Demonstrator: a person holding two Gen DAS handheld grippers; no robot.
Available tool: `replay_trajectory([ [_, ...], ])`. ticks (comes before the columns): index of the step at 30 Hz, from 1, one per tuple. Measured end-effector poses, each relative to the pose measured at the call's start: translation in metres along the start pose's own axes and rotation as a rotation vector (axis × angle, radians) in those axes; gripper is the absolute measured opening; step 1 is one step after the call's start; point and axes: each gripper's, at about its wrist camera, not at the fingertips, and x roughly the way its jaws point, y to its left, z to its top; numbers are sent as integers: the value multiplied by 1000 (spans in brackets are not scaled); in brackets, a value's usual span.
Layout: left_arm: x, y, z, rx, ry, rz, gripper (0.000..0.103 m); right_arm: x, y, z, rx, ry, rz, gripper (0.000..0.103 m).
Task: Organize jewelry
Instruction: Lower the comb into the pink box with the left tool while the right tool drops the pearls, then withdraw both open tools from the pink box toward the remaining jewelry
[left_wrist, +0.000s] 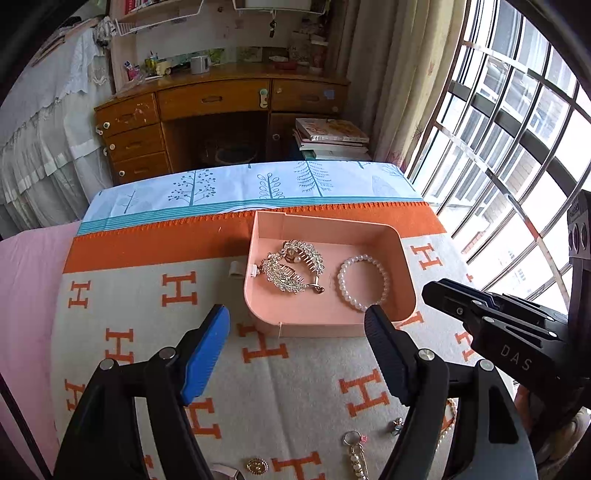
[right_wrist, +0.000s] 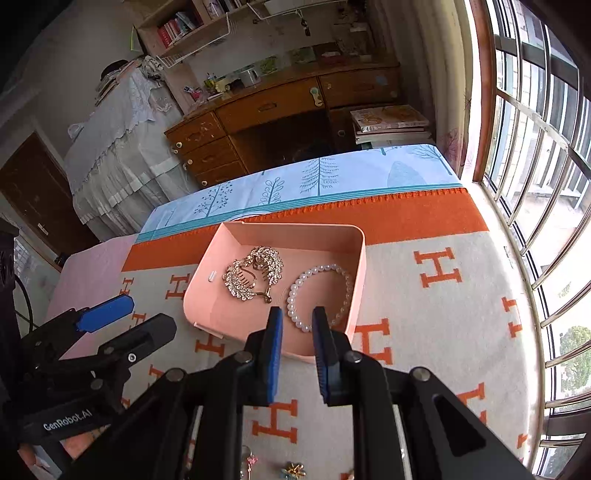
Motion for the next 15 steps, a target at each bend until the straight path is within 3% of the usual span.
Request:
replay_trajectory([
  [3, -29, 2, -9, -12, -72, -11, 74, -21, 4, -10, -6, -21, 23, 17],
  [7, -58, -3, -22, 36, -115, 97, 84, -52, 11, -26, -31, -68, 23, 17],
  [11, -78, 5, -38, 7, -127, 92, 84, -83, 20, -42, -49, -125, 27, 42],
  [15, -102, 12, -60, -18, -161, 115, 84, -110, 30, -61, -83, -175, 21, 44],
])
